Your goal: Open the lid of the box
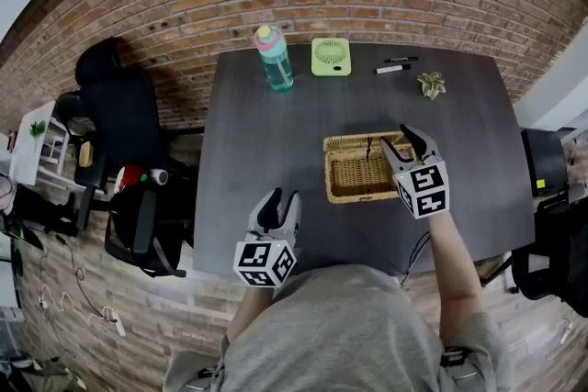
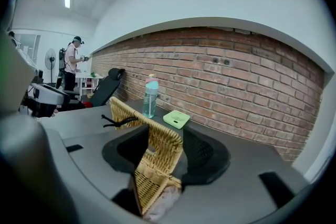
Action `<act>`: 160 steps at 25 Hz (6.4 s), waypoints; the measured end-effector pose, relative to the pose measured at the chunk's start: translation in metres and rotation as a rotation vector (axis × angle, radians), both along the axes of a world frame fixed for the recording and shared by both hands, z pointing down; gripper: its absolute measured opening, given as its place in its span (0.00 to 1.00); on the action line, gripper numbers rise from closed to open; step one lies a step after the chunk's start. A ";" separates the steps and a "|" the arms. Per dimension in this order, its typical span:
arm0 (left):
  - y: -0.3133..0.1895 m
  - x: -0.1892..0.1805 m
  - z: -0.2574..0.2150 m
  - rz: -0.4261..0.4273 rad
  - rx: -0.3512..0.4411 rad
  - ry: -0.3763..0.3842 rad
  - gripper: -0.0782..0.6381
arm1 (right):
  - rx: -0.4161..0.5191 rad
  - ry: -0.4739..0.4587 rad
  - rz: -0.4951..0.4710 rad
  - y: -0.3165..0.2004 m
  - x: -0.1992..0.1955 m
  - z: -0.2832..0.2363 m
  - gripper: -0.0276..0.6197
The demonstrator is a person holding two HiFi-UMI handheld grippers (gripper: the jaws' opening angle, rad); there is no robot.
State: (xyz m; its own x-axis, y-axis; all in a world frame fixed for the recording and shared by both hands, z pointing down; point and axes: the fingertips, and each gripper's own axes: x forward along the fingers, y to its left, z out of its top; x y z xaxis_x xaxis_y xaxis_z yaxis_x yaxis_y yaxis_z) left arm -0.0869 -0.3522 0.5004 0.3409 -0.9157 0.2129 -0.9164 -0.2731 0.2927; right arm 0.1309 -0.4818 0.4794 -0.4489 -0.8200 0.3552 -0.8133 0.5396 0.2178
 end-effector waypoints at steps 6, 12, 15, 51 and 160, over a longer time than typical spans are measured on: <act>-0.003 -0.002 0.003 -0.002 -0.012 0.001 0.32 | -0.007 0.002 0.000 -0.017 -0.002 -0.001 0.36; -0.008 -0.001 0.007 -0.001 -0.026 0.000 0.32 | -0.018 0.000 -0.008 -0.036 -0.004 0.000 0.36; -0.010 0.001 0.010 0.004 -0.034 -0.002 0.32 | -0.027 -0.005 -0.010 -0.046 -0.005 0.003 0.36; -0.037 0.014 0.032 0.048 -0.099 -0.008 0.31 | -0.285 -0.117 0.030 -0.128 -0.010 0.079 0.36; 0.389 0.153 -0.033 0.224 0.089 -0.117 0.15 | 0.083 -0.365 0.093 0.530 0.042 -0.031 0.04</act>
State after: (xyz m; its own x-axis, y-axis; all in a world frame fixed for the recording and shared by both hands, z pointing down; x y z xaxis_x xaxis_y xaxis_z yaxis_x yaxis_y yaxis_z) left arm 0.0666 0.0372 0.4670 0.5146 -0.8373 0.1846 -0.8566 -0.4925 0.1541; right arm 0.1732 0.0483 0.4483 -0.4557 -0.8824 0.1168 -0.8901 0.4523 -0.0555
